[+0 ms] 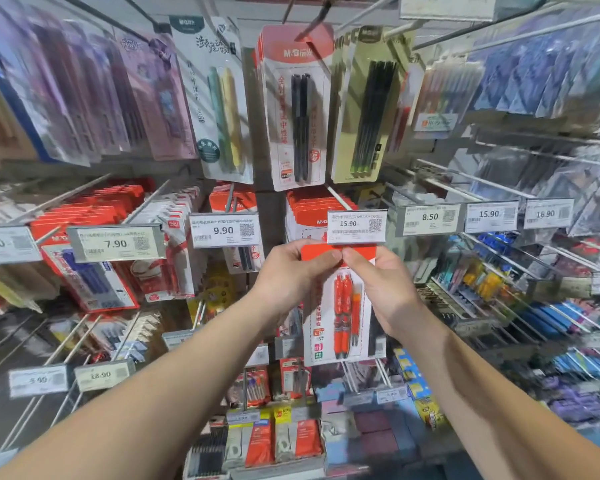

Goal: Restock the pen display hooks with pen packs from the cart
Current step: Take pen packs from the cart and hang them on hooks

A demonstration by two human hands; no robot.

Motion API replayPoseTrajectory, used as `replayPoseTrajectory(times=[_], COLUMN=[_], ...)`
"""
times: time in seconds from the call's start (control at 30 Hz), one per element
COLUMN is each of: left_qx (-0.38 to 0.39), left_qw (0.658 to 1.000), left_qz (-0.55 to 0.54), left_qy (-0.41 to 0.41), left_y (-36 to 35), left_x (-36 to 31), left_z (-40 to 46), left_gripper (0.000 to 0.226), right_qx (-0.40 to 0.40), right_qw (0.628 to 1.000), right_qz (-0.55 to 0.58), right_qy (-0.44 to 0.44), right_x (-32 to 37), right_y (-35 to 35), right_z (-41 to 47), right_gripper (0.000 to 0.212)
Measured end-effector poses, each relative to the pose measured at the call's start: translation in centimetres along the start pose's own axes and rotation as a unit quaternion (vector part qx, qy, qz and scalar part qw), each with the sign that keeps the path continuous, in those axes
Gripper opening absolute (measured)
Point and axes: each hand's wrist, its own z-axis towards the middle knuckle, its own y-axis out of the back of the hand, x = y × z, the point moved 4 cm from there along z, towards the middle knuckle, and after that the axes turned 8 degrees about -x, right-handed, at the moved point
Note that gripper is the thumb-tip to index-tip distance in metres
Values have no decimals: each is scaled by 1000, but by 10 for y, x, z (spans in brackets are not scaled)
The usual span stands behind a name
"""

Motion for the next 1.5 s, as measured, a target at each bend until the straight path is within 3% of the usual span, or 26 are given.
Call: replayPoseTrajectory(times=[0.33,0.7,0.87,1.1,1.3,1.43,1.5], left_qx=[-51,-109,-103,-153,-162,-123,-86], left_qw=[994,990,986,953,961,985,993], left_qz=[70,52,126,260,219,122,86], left_qy=[-71,-70,-41,-25,-46,-12,4], left_y=[-7,-8,0,22,41,55,61], left_x=[-15,-10,-1,12,19,33,40], left_z=[14,29,44,36,19,3,-2], left_gripper=[28,19,22,24,10,42,37], right_qx=[-51,-82,-94,-61,-110,-194,-230], right_qw=[997,995,993,995,990,972,955], right_qz=[-35,-37,-69,-71,-82,-128,-182], right_qy=[40,-34,-30,45,35,38,55], right_x=[9,-6,-8,3,4,3,-4], right_y=[-4,2,-1,-15,-18,-4,10], right_z=[26,48,55,58,56,41,25], right_gripper=[42,26,26,23,26,17,7])
